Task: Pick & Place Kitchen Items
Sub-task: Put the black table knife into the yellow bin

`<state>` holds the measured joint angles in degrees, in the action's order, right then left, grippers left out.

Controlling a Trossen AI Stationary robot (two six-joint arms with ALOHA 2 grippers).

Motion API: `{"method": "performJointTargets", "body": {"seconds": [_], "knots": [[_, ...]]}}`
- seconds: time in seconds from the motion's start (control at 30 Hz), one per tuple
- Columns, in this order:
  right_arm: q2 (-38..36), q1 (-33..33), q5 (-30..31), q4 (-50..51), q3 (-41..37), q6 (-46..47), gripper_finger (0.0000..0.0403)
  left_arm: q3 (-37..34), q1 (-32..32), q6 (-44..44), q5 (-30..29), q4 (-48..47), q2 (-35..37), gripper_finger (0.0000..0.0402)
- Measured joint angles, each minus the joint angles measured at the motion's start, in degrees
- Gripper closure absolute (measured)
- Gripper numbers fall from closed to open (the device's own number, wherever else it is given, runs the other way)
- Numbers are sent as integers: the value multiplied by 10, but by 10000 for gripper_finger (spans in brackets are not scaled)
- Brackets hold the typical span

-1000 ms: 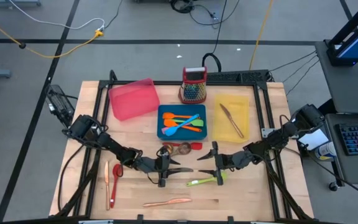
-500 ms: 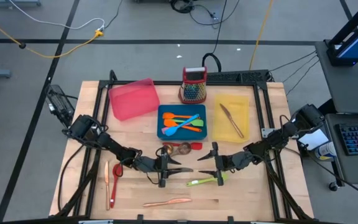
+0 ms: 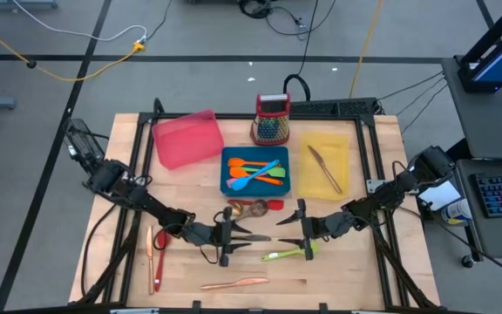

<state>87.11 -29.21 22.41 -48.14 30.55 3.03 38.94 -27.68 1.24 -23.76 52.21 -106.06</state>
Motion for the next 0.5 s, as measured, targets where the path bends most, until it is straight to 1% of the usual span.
{"method": "performJointTargets", "body": {"seconds": [0.5], "knots": [[0,0,1,-3,0,10,181,-1,0,100,-3,-124,-2,241]]}}
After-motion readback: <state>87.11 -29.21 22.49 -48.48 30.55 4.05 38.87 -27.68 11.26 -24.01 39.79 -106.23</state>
